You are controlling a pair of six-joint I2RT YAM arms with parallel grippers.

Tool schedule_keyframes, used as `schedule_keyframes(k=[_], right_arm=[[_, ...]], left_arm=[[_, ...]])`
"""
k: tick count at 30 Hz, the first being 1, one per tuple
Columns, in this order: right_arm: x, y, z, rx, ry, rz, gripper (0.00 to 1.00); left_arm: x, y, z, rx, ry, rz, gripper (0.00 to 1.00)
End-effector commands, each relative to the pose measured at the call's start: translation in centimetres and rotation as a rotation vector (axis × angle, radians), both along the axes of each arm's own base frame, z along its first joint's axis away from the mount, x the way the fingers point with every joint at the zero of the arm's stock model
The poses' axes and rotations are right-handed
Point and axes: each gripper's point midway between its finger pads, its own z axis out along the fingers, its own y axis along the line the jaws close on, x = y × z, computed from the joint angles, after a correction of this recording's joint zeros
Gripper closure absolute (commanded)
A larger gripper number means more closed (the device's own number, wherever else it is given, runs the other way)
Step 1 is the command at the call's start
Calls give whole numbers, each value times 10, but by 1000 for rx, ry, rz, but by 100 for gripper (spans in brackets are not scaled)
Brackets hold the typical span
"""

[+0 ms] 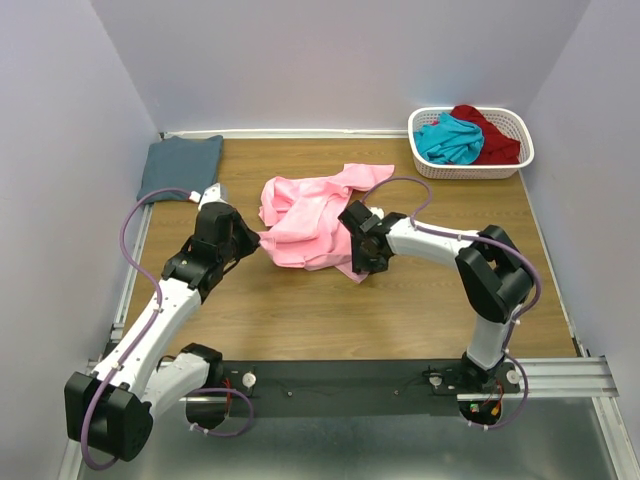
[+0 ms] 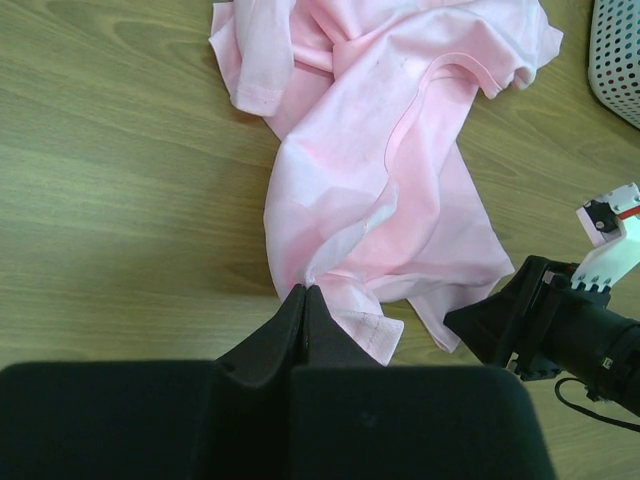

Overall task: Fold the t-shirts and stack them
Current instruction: Flatten the tshirt out

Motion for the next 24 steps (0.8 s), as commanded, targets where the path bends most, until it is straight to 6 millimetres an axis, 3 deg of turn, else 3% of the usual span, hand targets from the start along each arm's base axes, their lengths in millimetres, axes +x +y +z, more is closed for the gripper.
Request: schedule_keyframes(k=[1,5,8,9,11,12,14,15,16,17,18,20,21,23,24], right_arm=[[-25,-14,-27,-92,110,-13,56],[-30,-16,-30,-96,131,8,75],[-26,-31,-25,-158,89,16,92],[-23,-45,-22,-219,59,24,99],[-15,-68,-17,-293,28,14,99],[-8,-88,-10,-379,-7,20,99],[6,-120,4,-468,-44,-11,99],[20,-138,24,-549,-106,-18,99],[30,-149,36,-586,-140,-33,99],[40,-168,49,-629,-164,-72,99],[59,-181,82,-698,-253,-99,99],[76,-201,120,-773,-329,-154,99],[89,-210,157,-834,-402,-193,99],[101,-220,196,-866,-468,-252,99],[104,-231,216,-912,-487,-277,99]], left_arm=[[5,6,15,-5,-50,35,100],[9,20,24,10,-77,105,100],[18,32,33,28,-88,143,100],[23,41,39,37,-100,173,100],[30,52,44,49,-105,203,100],[37,55,56,46,-131,211,100],[50,74,62,52,-134,260,100],[55,78,68,50,-143,261,100],[64,85,89,40,-180,277,100],[71,94,93,35,-174,298,100],[78,100,117,26,-219,317,100],[86,104,137,16,-244,328,100],[88,121,166,11,-300,374,100],[88,133,194,12,-352,405,100],[84,141,225,16,-414,430,100]])
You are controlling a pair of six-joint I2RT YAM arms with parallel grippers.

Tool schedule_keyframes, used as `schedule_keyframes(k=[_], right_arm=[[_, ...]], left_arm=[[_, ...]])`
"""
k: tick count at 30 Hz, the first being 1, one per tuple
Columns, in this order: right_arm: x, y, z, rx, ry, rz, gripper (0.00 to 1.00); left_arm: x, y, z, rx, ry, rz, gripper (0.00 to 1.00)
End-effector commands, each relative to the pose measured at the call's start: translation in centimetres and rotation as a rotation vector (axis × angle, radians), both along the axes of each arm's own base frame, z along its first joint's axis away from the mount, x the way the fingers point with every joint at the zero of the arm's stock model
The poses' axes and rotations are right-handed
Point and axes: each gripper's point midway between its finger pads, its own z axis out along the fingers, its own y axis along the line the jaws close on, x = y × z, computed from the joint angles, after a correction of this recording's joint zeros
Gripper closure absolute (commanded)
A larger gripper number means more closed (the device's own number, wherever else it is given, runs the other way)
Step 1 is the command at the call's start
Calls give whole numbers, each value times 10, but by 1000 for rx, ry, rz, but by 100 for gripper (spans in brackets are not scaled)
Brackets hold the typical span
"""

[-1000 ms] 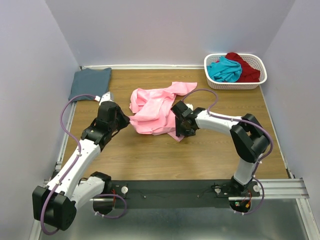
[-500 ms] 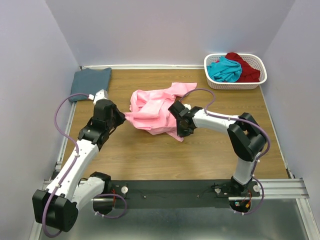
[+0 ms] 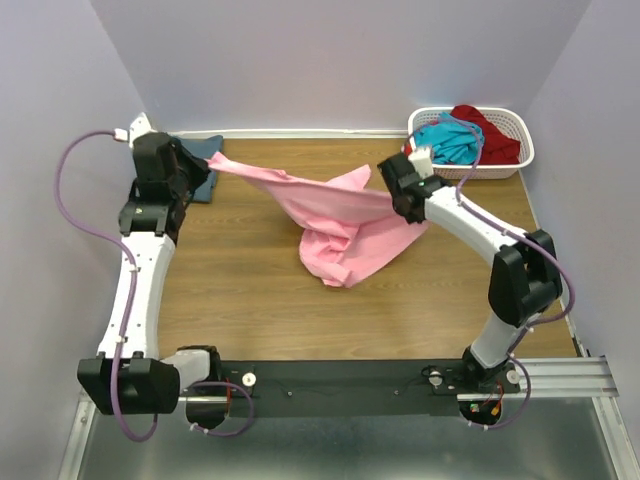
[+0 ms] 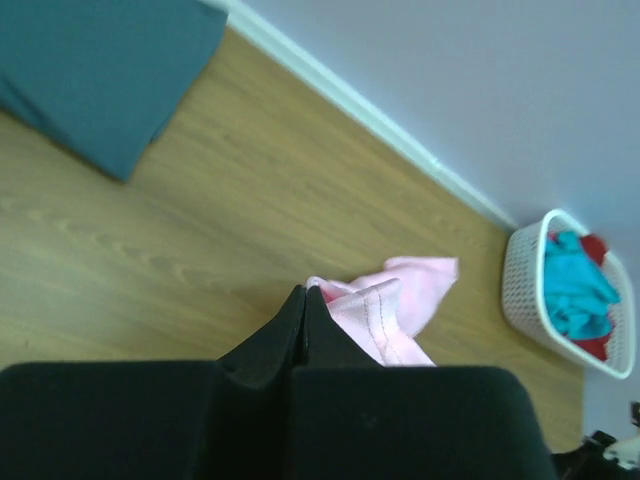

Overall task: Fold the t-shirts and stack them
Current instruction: Flatten the tshirt out

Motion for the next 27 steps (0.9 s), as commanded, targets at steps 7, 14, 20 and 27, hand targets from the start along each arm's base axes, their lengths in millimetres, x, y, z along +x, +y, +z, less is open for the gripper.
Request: schedule_keyframes(k=[7,14,20,27], right_arm=[[24,-61,238,-251,-398,-101,99],[-20,-75,337,-157,-600,2,100],[-79,-83,396,-43,-803,182,100],[-69,-40,369,79,-763,432,99]], left_arm=[[-60,60,202,164,-460,224,100],[-170,66,298,223,-733,323,100],[-243,71,330,233,-860,401,100],[-188,30,281,175,-771,138,100]])
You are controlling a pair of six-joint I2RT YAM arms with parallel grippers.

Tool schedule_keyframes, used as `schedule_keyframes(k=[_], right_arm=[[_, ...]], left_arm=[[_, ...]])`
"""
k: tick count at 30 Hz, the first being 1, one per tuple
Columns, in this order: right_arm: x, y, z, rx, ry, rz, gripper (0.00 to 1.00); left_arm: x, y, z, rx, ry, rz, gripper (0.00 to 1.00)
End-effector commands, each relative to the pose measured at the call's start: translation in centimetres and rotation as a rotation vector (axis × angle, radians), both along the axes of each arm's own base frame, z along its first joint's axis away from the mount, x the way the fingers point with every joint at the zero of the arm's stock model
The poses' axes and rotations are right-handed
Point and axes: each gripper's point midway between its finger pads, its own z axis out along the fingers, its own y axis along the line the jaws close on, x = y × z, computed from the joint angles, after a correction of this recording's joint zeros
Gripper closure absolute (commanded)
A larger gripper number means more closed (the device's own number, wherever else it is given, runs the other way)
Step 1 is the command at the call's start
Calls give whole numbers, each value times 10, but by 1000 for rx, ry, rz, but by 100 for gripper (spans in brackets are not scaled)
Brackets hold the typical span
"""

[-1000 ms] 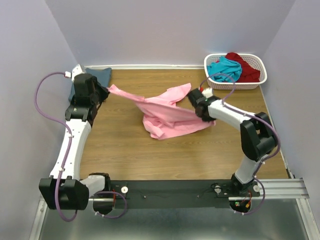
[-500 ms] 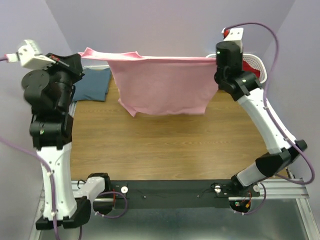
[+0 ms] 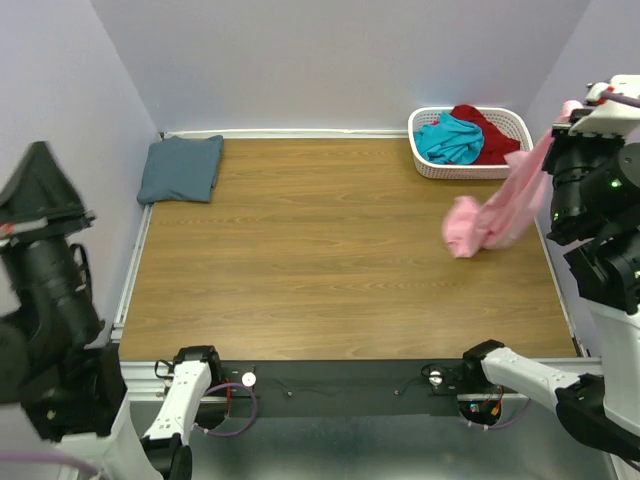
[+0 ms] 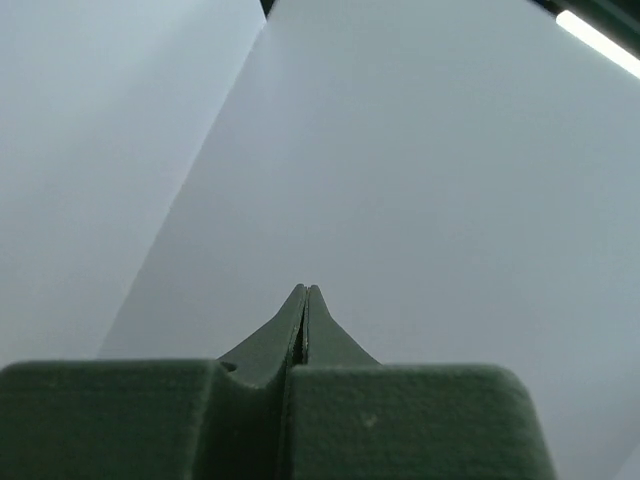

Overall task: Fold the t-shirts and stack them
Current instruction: Flatten the tshirt out

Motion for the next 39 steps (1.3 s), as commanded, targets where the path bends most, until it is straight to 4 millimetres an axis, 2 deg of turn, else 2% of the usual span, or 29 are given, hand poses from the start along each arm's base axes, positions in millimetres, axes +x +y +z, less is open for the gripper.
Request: schedule_keyframes(k=[1,2,3,4,5,6,7,8,9,10,11,12,13,14,15,16,19,22,23,26,27,28,31,33,34,36,37,38,39], right_arm=[[48,55,-61,-80,171,220,99],[61,66,-89,-93,240,247,99],[67,84,-103,-73,270,334,99],[72,94,-119,-67,306,373,100],[77,104,-130,-53,332,410,100],[87,119,-149,-41,383,456,99],[90,140,-157,-11,406,551,100],[92,154,-162,5,426,604,100],[102,172,-178,14,476,654,99],[102,192,-171,36,470,731,99],[99,216,-169,32,474,795,99],[99,232,-165,29,470,839,100],[103,256,-150,28,445,901,99],[102,272,-140,24,426,939,99],[92,297,-130,16,405,1002,99],[93,318,-106,27,354,1054,100],[84,357,-89,88,335,1178,100],[92,382,-114,139,408,1217,100],[96,390,-145,138,482,1215,99],[93,399,-194,190,621,1213,100],[90,400,-204,203,652,1216,100],[85,399,-230,223,724,1206,99],[79,384,-259,226,771,1139,100],[81,364,-272,210,780,1039,100],[82,340,-283,168,775,940,100],[79,306,-285,96,742,839,99],[80,305,-285,85,742,839,99],[77,286,-282,63,716,778,99],[75,276,-280,46,702,748,100]], left_arm=[[111,-31,-102,22,325,-220,100],[119,-56,-116,61,341,-354,100],[130,-62,-137,59,385,-399,97],[148,-67,-180,40,477,-437,94],[155,-70,-198,42,512,-461,90],[157,-73,-212,56,536,-477,82],[165,-72,-241,45,598,-479,78],[167,-72,-253,46,622,-479,75],[169,-71,-265,53,648,-473,67],[173,-71,-285,48,692,-477,62],[175,-71,-295,47,713,-477,57],[176,-71,-305,46,734,-480,47],[178,-70,-318,45,760,-477,44],[178,-71,-323,46,771,-480,41],[178,-70,-326,46,774,-479,39],[179,-70,-330,46,782,-477,38],[180,-69,-334,51,794,-474,32],[180,-68,-344,55,821,-469,24],[178,-68,-346,57,823,-467,23],[177,-69,-359,51,846,-472,23],[177,-69,-363,49,854,-474,23],[176,-69,-372,44,871,-477,23],[176,-72,-388,28,904,-496,23],[175,-73,-395,21,916,-504,23],[175,-73,-400,18,923,-505,23],[175,-73,-407,14,935,-503,23],[175,-72,-407,13,937,-501,23],[176,-72,-411,8,944,-499,23],[177,-72,-414,6,950,-501,23]])
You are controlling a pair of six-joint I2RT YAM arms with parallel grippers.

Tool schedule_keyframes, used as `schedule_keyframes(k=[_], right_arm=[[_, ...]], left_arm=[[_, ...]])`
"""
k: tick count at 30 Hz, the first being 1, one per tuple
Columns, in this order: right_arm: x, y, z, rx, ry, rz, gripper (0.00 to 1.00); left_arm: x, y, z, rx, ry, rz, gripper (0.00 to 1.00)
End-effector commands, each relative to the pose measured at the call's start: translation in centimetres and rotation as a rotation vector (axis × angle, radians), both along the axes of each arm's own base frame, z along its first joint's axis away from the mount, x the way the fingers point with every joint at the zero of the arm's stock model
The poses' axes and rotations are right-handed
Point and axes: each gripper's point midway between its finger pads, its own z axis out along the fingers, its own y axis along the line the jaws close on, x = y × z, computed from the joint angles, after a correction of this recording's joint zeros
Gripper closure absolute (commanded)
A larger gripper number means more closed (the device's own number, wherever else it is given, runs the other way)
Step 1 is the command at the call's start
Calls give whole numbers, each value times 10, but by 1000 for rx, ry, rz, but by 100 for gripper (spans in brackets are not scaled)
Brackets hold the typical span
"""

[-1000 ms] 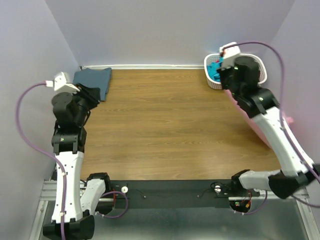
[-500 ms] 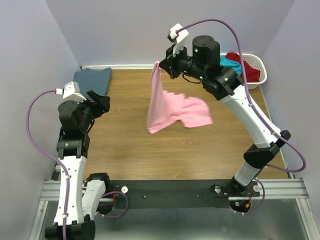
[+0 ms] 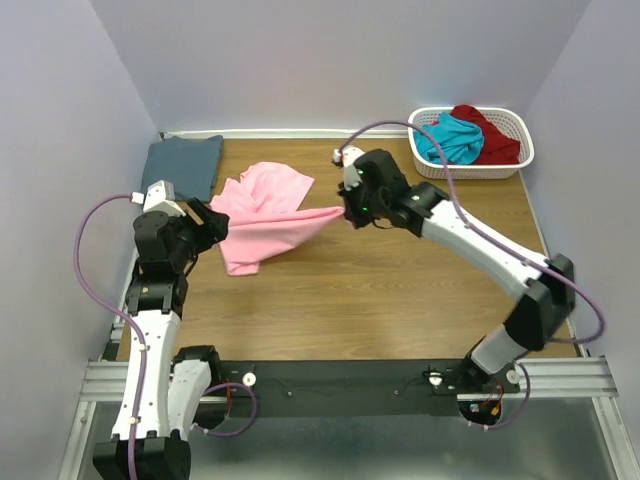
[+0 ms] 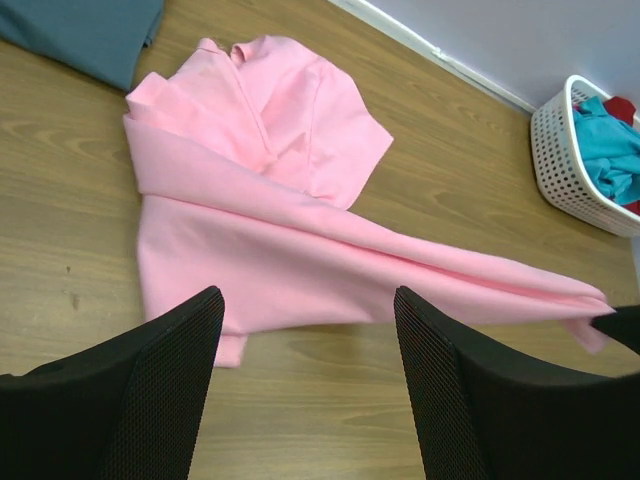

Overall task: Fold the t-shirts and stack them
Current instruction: Flatten the tshirt out

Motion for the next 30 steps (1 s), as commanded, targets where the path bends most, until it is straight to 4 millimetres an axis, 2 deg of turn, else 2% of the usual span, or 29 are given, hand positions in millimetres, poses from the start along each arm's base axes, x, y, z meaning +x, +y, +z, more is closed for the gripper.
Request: schedule_keyframes(k=[1,3,6,8,9,11,13,14,15,16,17,20,21,23,24,25,26,27,28,30], right_arm=[[7,-65,61,-61,-253,-193,99],[-3,-86,71,-75,-315,-210,99],[-19,-101,82,-41,-397,-188,100],[-33,-103,81,-13,-432,-118,99],[-43,-107,75,6,-445,-101,99],[-49,-112,64,3,-435,-98,99],[-52,-118,49,-20,-412,-111,99],[-52,-124,31,-48,-382,-143,99],[-53,-127,23,-56,-365,-167,99],[-54,-133,8,-73,-335,-207,99],[-55,-135,1,-79,-322,-220,99],[-56,-140,-20,-110,-281,-245,99],[-58,-140,-29,-119,-261,-244,99],[-60,-140,-36,-109,-236,-259,99],[-60,-140,-41,-121,-227,-257,99],[-61,-140,-43,-121,-221,-259,99],[-61,-140,-46,-128,-215,-257,99],[-61,-140,-48,-133,-212,-256,99],[-61,-140,-49,-136,-209,-257,99],[-60,-140,-52,-142,-202,-257,99]], left_arm=[[1,-6,-4,-7,-5,-29,23],[4,-7,-10,-18,14,-27,23],[8,-8,-21,-31,43,-26,23],[11,-10,-30,-32,72,-23,23],[12,-11,-33,-35,79,-24,22],[15,-16,-45,-37,114,-35,21],[17,-29,-52,-37,136,-74,18],[19,-34,-56,-37,150,-84,18],[23,-45,-65,-24,179,-104,17],[27,-50,-65,-16,181,-104,17],[32,-57,-77,5,221,-107,16],[45,-60,-88,18,267,-82,16],[51,-59,-103,31,306,-69,17],[60,-62,-109,35,326,-72,17],[63,-65,-124,34,371,-75,21],[69,-69,-123,26,372,-86,24],[72,-73,-133,26,403,-97,26],[75,-77,-134,13,409,-104,32],[80,-84,-128,6,398,-120,34],[84,-92,-131,-11,415,-128,34]])
